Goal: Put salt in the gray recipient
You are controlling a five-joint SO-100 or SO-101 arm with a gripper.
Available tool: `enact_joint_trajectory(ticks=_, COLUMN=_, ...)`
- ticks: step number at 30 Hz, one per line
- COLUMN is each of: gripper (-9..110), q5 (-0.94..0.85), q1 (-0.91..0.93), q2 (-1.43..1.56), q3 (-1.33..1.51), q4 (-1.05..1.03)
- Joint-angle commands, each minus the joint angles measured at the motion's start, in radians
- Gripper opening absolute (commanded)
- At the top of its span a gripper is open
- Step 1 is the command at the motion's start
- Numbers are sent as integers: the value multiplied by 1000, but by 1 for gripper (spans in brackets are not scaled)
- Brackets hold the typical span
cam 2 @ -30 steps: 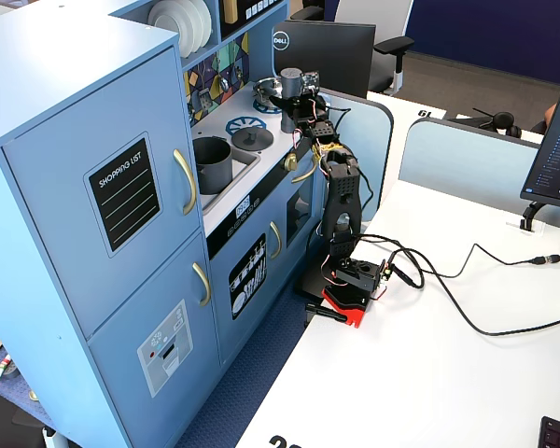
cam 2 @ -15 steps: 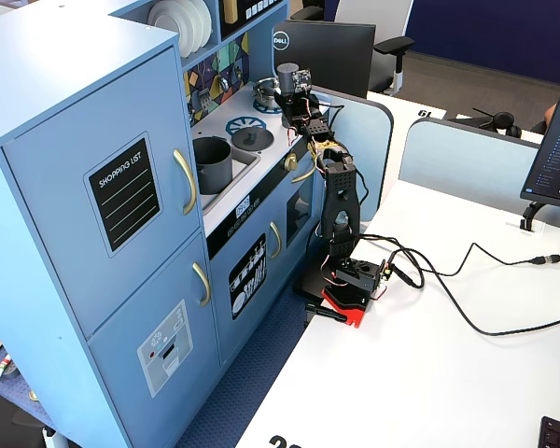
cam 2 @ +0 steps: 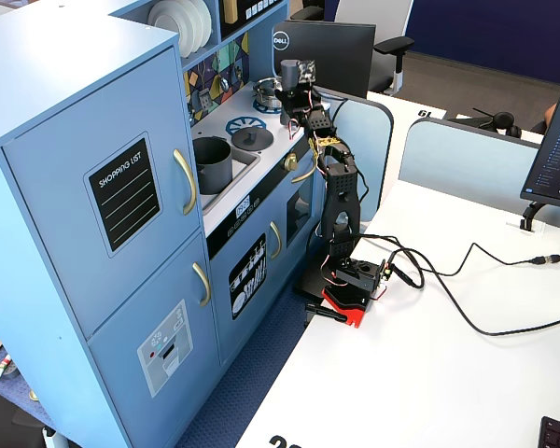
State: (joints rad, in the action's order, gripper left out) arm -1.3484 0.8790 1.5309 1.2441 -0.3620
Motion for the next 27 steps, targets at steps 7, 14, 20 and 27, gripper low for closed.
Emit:
enact_joint_trajectory(ticks=7, gripper=0, q5=591, q1=-287, q2=293, q3=-287, q4=-563)
enact_joint_trajectory(ticks=14, gripper=0, q5=1138, q1=-594, q2=399, q3=-206, q4=-612)
enact_joint_trajectory(ticks=20, gripper=0, q5=1505, q1=-792, q2=364, q3=-207, q4=-491)
enact_joint_trajectory(ticks=27, gripper=0, q5=1953, q1=-940, q2=356, q3=-190, q4=-477)
